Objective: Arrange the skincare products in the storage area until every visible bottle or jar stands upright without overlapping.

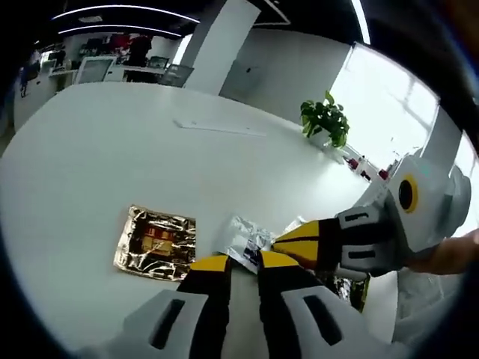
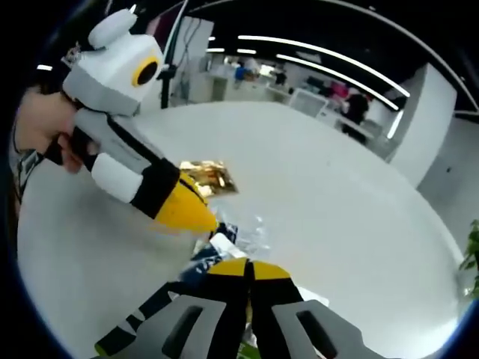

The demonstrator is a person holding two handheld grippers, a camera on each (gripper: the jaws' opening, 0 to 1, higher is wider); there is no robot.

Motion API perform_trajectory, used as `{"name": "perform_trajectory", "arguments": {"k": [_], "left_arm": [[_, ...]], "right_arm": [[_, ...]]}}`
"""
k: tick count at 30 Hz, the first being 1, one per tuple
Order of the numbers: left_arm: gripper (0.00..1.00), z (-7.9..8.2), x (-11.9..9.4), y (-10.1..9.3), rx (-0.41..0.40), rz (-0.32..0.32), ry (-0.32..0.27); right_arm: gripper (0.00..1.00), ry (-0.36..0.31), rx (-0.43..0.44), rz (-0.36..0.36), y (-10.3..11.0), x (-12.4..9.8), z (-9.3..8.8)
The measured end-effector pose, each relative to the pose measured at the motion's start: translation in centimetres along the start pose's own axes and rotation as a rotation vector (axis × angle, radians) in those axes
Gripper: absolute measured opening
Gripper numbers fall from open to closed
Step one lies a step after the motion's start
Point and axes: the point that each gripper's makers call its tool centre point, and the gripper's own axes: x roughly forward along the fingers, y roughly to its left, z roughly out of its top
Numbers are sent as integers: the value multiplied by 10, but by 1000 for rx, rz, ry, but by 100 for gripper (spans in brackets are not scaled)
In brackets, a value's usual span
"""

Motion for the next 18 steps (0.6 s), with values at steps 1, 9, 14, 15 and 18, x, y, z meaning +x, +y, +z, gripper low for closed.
{"name": "perform_trajectory", "arguments": {"k": [1,9,14,15,18], "left_arm": [[4,1,0,0,-9,0,-9],[0,6,6,5,-90,5,-34],[0,7,5,1,-91,13,-47],[0,7,5,1,-87,14,-47],[0,9,5,4,-95,21,-51]], "right_arm": [[0,0,-2,0,0,0,0],[0,-3,1,1,1,-1,1],[0,-6,1,0,1,-1,1],[0,-6,3,-4,1,-1,1],[0,-12,-2,-1,1,-1,1]]}}
